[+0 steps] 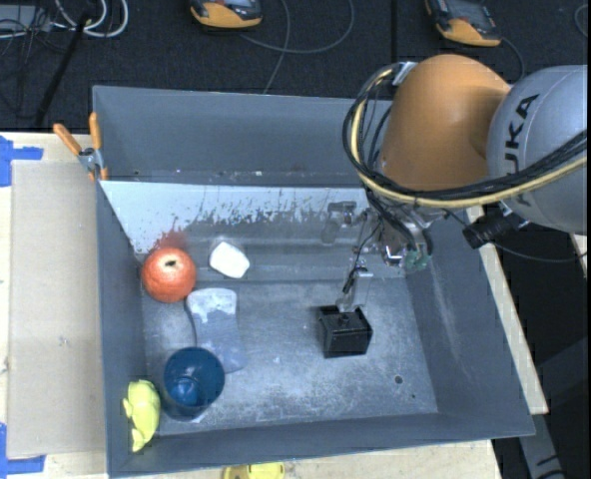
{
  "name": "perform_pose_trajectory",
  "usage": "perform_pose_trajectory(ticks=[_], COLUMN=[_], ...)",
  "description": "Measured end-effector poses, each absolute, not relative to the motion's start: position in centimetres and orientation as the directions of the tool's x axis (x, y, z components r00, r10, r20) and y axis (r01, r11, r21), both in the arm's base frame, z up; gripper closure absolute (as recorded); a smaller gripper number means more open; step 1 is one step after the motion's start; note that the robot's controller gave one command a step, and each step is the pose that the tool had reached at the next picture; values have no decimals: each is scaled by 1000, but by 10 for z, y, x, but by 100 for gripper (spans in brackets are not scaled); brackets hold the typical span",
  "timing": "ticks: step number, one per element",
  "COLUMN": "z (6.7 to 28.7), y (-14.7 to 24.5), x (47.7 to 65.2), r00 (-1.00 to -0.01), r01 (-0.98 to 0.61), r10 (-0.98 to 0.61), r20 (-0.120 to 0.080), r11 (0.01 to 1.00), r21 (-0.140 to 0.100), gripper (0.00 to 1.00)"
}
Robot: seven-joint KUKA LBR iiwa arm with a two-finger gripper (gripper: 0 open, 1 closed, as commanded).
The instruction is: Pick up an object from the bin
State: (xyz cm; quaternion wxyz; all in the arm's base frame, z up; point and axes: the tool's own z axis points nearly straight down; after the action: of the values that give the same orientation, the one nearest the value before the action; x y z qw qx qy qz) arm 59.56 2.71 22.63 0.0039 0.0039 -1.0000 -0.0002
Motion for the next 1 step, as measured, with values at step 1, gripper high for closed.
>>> perform_pose_trajectory(ticks=[1], z=[231], y=[27], x=[597], r00=[-1000], r01=[-8], r10=[-8], r20=[0], r11=[1000], r21=[0], gripper=[0])
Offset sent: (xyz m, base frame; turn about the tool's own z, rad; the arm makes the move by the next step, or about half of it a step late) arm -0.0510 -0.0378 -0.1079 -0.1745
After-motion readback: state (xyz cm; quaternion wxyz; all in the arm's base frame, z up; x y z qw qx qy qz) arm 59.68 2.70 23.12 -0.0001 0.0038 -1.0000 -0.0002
